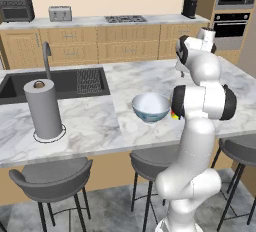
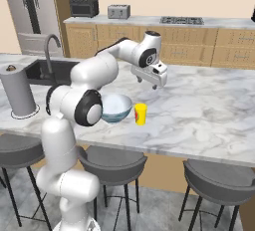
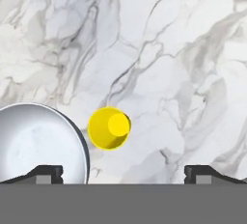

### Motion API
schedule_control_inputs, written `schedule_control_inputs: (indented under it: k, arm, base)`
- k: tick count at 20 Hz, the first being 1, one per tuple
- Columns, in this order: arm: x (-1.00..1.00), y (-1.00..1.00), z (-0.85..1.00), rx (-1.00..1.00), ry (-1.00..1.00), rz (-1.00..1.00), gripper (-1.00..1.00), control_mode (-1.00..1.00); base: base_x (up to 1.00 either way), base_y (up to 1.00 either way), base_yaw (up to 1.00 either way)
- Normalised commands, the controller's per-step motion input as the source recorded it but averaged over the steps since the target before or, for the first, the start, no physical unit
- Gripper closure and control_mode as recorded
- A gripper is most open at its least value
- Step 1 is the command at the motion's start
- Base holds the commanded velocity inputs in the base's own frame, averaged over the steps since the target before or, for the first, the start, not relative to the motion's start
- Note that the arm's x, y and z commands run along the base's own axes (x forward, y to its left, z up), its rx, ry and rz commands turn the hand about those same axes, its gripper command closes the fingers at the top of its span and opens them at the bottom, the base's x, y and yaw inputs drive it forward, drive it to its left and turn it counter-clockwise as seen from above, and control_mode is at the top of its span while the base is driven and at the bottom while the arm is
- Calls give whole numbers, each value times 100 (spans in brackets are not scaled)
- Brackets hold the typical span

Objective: Place the cup inside the bowl on the dining table and move the bowl to any counter.

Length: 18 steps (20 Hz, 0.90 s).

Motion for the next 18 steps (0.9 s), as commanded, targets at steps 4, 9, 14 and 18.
schedule_control_inputs:
  k: [4, 9, 14, 18]
  arm:
    - [24, 0, -9, 1, 2, 0, -100, -100]
    - [5, 0, -11, 1, 5, 0, -100, -100]
    - [0, -1, -16, 1, 2, 0, -100, -100]
    - [0, -1, -20, 2, 2, 0, -100, -100]
  base:
    - [0, 0, 0]
    - [0, 0, 0]
    - [0, 0, 0]
    - [0, 0, 0]
